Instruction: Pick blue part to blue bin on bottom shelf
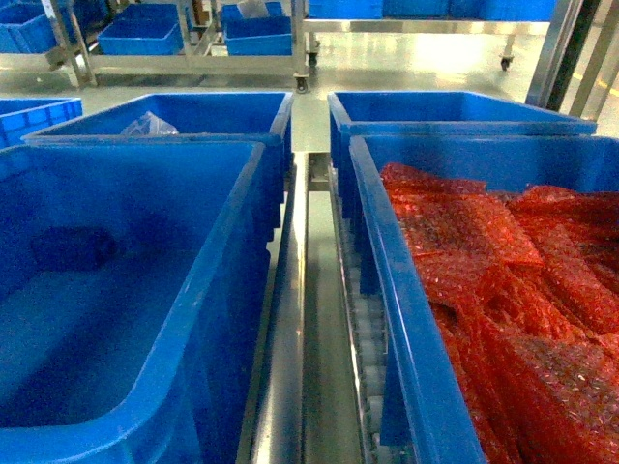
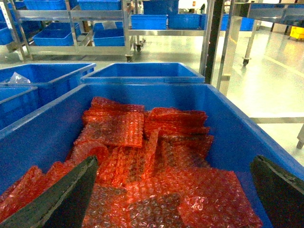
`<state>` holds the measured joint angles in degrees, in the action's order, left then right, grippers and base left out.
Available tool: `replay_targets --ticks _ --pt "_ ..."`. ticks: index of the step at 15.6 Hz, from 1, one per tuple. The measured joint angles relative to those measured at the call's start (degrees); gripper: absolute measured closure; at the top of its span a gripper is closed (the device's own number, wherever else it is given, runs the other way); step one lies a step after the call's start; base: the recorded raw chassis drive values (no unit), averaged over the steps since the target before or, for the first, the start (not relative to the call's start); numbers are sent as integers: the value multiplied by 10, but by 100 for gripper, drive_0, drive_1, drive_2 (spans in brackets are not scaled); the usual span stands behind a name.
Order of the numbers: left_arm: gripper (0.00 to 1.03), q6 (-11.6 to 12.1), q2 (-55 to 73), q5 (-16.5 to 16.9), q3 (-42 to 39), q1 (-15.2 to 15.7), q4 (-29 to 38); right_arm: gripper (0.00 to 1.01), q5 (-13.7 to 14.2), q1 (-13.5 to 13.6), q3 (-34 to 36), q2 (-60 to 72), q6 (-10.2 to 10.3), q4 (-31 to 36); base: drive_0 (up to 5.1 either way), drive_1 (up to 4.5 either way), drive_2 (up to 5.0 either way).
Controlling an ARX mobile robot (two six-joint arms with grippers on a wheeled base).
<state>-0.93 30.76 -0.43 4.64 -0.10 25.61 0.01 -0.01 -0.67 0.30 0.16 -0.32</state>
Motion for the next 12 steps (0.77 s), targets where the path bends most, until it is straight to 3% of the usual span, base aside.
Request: replay_targets --ticks 12 --pt "101 1 -181 4 -40 0 -127 3 0 0 0 0 0 0 0 0 0"
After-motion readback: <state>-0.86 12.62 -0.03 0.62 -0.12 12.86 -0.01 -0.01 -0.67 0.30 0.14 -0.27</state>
